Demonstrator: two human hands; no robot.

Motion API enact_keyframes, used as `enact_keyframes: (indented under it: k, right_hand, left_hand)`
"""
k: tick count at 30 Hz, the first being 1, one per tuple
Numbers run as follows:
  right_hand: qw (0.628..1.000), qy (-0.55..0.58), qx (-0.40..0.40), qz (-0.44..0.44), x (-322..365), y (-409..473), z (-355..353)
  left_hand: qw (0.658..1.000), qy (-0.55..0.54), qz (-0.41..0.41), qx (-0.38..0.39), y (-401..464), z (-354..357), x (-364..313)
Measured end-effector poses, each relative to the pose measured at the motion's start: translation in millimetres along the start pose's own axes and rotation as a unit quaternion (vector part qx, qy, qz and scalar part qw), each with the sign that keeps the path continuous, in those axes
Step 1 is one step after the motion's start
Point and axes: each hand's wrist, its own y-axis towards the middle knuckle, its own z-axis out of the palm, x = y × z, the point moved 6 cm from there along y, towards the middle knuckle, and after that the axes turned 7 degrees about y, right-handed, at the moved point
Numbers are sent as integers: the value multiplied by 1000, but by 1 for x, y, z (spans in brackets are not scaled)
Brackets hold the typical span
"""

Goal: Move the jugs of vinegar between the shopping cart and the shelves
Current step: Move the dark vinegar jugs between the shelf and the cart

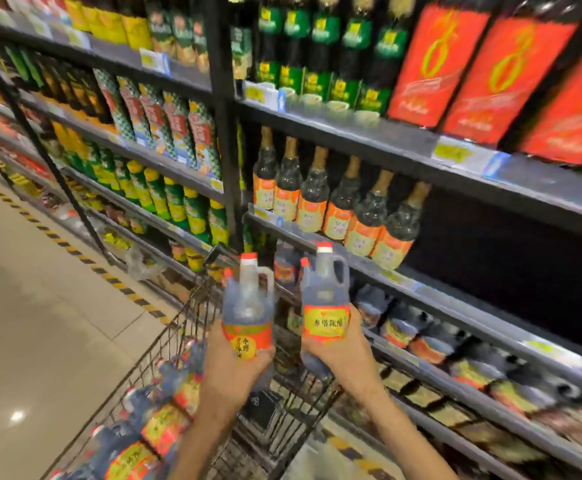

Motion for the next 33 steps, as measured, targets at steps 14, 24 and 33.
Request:
enact_keyframes:
  k: [14,24,33]
  right_hand:
    - [959,26,-278,47,-59,-139,-244]
    - [925,95,-360,75,-93,-251,-424]
    - [910,136,-380,95,-112,-297,-542]
  left_hand:
    - [953,43,148,260,-106,214,-143]
    - [924,61,193,323,-219,387,-215]
    - [910,29,218,352,-253,503,-292]
